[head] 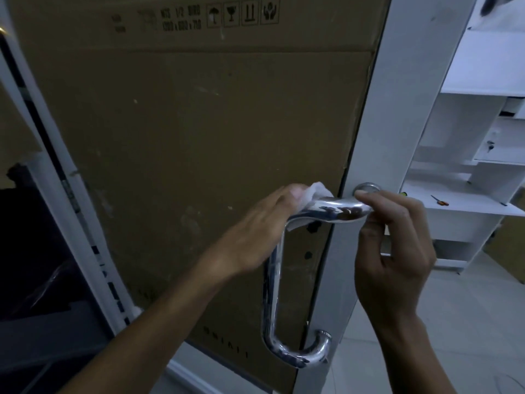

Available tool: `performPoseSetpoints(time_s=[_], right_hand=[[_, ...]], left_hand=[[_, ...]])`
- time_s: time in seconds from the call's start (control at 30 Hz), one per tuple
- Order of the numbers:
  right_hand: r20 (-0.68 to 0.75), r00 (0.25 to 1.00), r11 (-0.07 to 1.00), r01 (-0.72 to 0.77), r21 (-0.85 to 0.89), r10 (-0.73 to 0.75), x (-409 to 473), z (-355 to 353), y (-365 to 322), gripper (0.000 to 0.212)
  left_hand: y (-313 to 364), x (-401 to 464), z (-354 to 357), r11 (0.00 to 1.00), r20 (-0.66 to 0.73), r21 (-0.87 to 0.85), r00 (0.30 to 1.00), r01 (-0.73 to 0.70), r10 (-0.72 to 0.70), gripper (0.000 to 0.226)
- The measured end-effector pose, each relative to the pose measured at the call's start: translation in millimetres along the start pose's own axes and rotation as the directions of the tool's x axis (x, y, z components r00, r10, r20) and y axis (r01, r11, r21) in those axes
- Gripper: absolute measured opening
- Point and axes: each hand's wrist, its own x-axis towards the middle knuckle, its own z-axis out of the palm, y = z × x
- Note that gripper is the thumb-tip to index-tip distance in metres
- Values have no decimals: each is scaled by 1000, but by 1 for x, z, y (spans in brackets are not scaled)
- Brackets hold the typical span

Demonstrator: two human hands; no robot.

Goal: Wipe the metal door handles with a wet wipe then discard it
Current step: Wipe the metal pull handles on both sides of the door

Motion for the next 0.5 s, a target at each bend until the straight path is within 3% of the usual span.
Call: performPoseSetpoints(time_s=[0.2,0.33,0.5], right_hand=[[41,999,1000,3,-14,-2,0,0,12,19],[74,997,999,16,-28,-14,3,-4,16,21],[88,995,998,41,-52,-37,10,-14,24,24]], left_hand=[[-43,-22,32,964,-231,111,937,-242,262,52],[-70,-23,36,855,-331,379,810,-355,484,45],[-102,-23,41,708,-358,592,661,-385,659,39]])
